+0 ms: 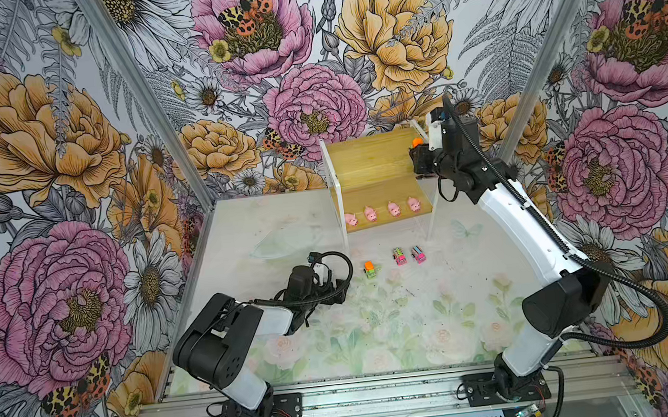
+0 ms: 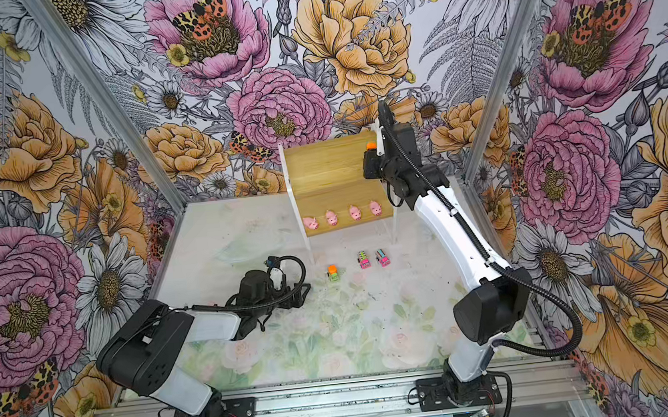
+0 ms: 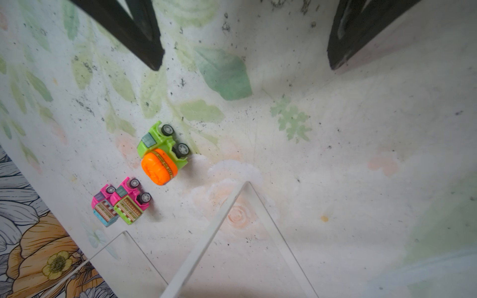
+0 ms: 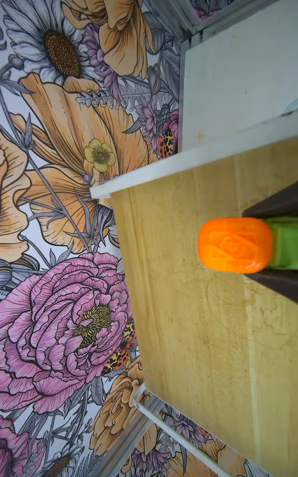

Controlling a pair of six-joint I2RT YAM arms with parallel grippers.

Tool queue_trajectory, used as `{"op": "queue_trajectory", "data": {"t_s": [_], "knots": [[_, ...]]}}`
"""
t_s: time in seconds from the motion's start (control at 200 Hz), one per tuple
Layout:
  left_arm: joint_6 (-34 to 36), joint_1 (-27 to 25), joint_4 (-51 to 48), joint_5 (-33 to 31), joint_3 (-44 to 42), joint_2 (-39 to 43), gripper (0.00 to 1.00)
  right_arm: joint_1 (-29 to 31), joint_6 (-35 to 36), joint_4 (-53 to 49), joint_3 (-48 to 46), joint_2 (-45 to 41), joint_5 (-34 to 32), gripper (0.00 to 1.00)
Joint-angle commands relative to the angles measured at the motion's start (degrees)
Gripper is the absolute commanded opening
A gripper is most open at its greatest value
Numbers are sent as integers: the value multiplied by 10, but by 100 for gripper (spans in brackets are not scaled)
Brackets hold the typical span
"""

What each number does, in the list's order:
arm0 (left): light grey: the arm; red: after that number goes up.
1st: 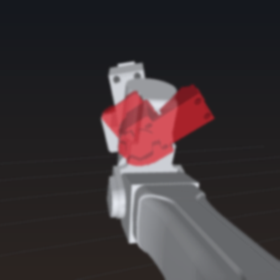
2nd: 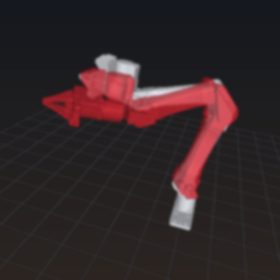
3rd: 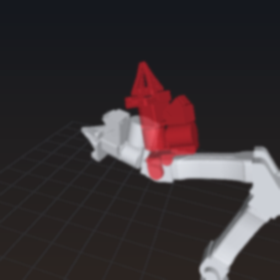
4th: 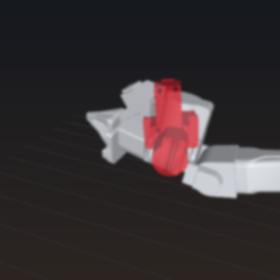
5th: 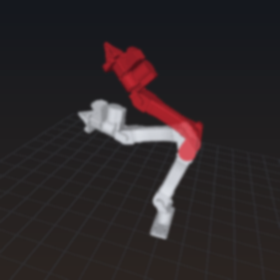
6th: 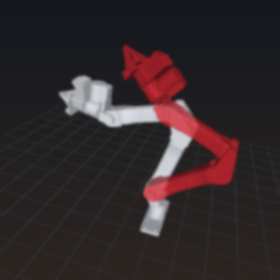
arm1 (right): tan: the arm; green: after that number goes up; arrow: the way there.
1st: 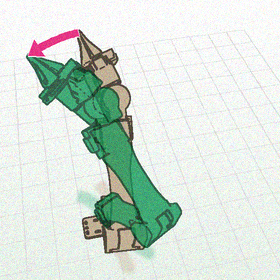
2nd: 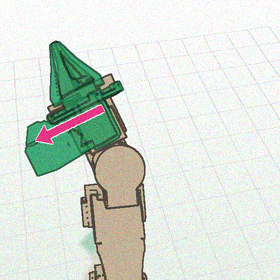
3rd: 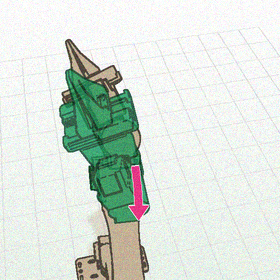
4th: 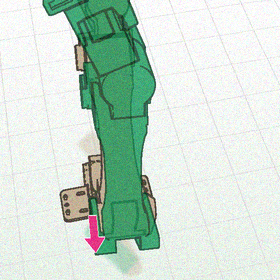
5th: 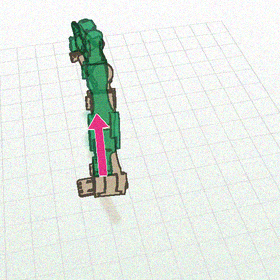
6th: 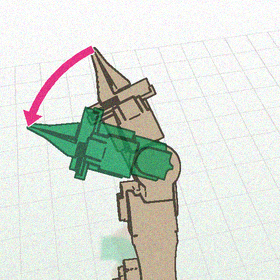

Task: Place and organize the plastic toys onto the shelf
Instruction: 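Set the green truck on the top shelf and open the right gripper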

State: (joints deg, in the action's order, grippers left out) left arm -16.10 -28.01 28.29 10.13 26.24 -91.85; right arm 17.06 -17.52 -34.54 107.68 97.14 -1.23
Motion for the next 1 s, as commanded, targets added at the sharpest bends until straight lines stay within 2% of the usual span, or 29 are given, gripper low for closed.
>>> {"op": "queue_trajectory", "data": {"t_s": [0.0, 0.255, 0.415, 0.585, 0.996], "knots": [[4, -6, 1, -9, 11, 4, 99, 0, -3, -4, 21, 13, 8, 12], [4, -6, 2, -11, 13, -1, 99, 2, -2, -3, 18, 28, 10, 12], [5, -6, 2, -10, 14, -2, 99, 2, 0, -3, 9, 25, 3, 17], [6, -6, 2, -10, 15, -5, 99, 2, 4, -2, 1, 19, 0, 38], [4, -6, 1, -6, 18, -3, 99, 12, 6, -2, -23, -31, 14, 58]]}}
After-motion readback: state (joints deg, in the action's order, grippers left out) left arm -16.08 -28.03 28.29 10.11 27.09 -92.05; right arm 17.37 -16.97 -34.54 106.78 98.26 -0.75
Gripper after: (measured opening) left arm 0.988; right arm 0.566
